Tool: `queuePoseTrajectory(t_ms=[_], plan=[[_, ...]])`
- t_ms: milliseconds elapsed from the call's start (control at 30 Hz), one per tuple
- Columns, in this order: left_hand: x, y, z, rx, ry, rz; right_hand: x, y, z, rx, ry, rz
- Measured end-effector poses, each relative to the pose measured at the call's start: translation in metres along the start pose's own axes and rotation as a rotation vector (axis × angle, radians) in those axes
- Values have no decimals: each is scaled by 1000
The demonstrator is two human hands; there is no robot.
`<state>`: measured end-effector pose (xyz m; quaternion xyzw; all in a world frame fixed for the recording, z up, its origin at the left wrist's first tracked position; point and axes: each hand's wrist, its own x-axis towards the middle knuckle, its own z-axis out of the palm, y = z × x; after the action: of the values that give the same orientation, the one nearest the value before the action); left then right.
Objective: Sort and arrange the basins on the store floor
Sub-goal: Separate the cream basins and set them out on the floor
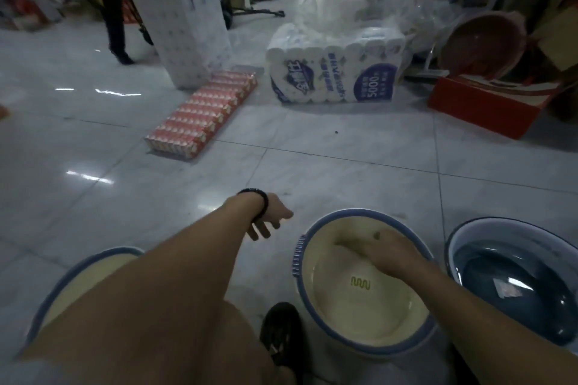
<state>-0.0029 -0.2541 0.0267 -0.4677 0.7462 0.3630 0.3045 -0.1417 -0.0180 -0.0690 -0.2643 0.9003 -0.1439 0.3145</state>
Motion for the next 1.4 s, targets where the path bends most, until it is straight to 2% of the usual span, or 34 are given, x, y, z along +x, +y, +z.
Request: queuePoseTrajectory(t_ms=[67,133,233,433,533,600,767,867,933,1000,1067,1200,1400], plan=[[-33,-31,-25,-34,64,57,-34,-47,-9,116,-15,-115],[-63,-74,-37,-47,115,78,-69,-91,-16,229,-98,-194],[-94,-153,-33,-63,158,14,-109,-152,-16,271,-200,-284],[-95,-310,39,-203,157,-261,-162,-248,30,-90,-440,-426],[-84,-366,94,-316,151,-420,-170,-264,81,-243,-537,-406],[-78,-389,129,-378,160,-465,-170,-264,116,-340,-566,-391],[-54,-427,193,-679,174,-601,-154,-233,182,-500,-576,-358],[-45,-439,213,-870,312,-699,-146,-214,195,-619,-616,-362],[-42,-442,220,-986,400,-729,-140,-203,197,-603,-643,-348],[-37,-447,228,-1066,417,-747,-134,-194,194,-552,-653,-320],[-28,-454,235,-1103,406,-728,-129,-185,190,-537,-638,-282],[-24,-452,229,-1053,504,-624,-121,-179,186,-565,-586,-270],[-84,-408,180,-1080,599,-482,-134,-193,174,-479,-438,-336]])
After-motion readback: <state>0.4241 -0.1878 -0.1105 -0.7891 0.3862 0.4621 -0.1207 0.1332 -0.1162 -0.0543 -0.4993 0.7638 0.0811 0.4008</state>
